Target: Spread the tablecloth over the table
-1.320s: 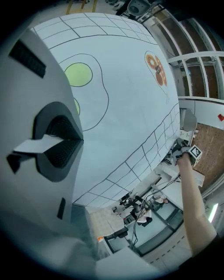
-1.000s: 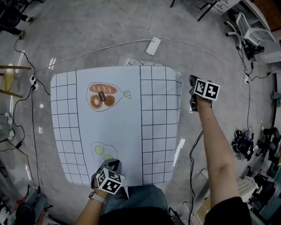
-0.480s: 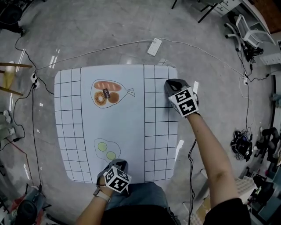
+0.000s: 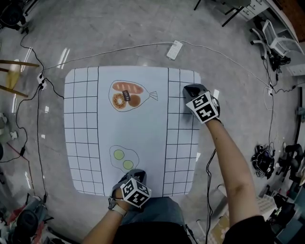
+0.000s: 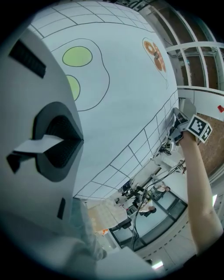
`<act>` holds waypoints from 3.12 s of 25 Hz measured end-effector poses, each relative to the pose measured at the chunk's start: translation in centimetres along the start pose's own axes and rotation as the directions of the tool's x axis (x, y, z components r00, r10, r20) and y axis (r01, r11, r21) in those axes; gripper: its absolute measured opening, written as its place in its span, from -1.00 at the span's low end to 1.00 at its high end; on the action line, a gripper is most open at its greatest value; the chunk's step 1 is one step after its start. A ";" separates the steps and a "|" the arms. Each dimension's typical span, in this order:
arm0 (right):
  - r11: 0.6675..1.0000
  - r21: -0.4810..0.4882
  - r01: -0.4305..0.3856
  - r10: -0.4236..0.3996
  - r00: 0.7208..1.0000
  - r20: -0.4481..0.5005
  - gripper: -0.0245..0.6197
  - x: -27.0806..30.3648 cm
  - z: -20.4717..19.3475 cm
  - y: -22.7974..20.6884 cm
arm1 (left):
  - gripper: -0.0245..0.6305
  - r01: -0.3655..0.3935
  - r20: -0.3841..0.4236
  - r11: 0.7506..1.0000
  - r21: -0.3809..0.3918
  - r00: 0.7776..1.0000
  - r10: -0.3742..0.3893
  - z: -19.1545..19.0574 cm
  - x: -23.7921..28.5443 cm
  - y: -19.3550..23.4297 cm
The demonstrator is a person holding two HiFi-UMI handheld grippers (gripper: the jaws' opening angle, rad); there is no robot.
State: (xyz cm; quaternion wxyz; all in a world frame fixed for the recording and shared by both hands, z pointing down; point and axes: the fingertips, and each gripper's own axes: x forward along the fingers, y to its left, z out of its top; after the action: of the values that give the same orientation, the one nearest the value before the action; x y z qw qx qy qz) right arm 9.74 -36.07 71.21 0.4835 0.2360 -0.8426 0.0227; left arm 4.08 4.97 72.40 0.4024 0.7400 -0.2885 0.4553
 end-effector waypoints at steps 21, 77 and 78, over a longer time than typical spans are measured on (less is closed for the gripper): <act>0.963 0.259 0.080 -0.096 0.994 0.050 -0.90 -4.3 1.4 4.0 | -0.88 -0.043 0.106 0.996 -0.082 0.993 0.052 -2.8 -3.0 3.9; 0.872 0.488 0.016 -0.289 0.822 0.490 -0.90 -41.0 17.1 23.3 | -0.89 -0.119 0.811 0.992 -0.040 0.577 0.102 9.0 -40.4 1.6; 0.876 0.481 0.022 -0.297 0.811 0.504 -0.90 -41.7 17.6 22.9 | -0.89 -0.130 0.817 0.991 -0.033 0.568 0.101 9.3 -41.1 1.4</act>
State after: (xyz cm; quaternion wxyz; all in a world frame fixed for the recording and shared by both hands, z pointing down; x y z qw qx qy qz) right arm 3.56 -4.72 31.79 0.1443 0.4100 -0.8943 0.1058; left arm -10.11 -1.26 33.16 0.1822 0.8520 -0.4818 0.0934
